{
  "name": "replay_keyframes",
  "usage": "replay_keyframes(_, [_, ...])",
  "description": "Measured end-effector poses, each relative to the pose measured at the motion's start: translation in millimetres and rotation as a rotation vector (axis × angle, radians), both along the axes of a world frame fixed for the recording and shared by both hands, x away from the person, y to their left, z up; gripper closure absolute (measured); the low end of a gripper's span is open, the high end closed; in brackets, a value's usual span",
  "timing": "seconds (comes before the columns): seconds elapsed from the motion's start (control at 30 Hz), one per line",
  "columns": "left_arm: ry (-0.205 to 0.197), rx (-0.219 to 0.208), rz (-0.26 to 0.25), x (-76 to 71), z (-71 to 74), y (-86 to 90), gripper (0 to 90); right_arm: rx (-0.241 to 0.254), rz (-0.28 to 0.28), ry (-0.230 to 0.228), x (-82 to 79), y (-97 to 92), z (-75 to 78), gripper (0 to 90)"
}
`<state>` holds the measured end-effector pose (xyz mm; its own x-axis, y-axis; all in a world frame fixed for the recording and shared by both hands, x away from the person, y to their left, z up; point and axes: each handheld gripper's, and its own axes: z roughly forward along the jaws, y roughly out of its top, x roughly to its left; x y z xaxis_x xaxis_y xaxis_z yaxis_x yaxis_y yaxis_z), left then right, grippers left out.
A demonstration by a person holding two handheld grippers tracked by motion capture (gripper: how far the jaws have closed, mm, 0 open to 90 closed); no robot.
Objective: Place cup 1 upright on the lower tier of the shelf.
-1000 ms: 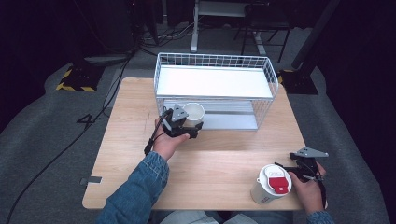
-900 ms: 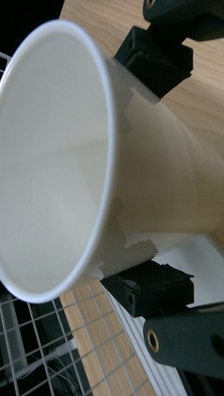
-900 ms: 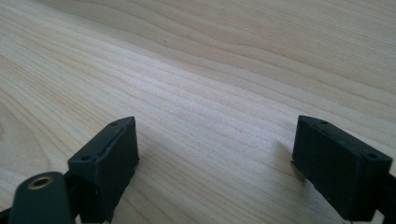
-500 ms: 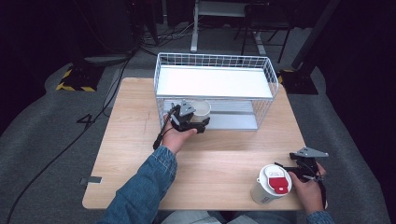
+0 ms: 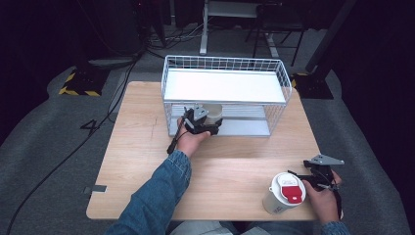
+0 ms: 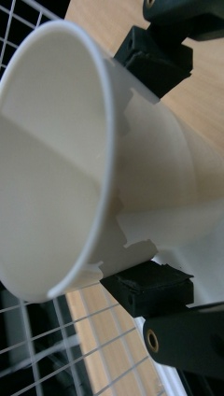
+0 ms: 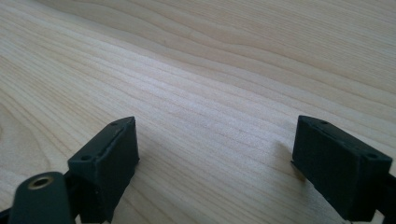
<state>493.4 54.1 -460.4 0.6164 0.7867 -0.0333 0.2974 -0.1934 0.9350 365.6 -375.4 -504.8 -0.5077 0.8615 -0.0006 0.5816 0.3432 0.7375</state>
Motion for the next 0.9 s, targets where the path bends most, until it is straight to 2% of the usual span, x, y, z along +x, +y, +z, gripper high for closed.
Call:
replay_keyframes(0.1, [-0.015,-0.01,0.013,0.6,-1.3,-2.4,21.9,-0.001,0.0,0.0,0.0,0.0,0.0,14.6])
replay_keyframes(0.23, [-0.021,-0.002,0.019,0.8,-1.8,-4.2,21.9,0.0,0.0,0.0,0.0,0.0,0.0,14.6])
replay_keyframes(0.5, [-0.01,0.004,0.033,0.4,-9.4,-11.4,21.9,-0.001,0.001,0.0,0.0,0.0,0.0,14.6])
replay_keyframes(0.63, [0.006,-0.018,0.041,4.5,-14.9,-15.2,21.9,-0.001,0.001,0.0,0.0,0.0,0.0,14.6])
replay_keyframes(0.9, [0.029,-0.01,0.051,12.4,-18.3,-21.4,21.7,-0.001,0.0,0.0,0.0,0.0,0.0,14.6])
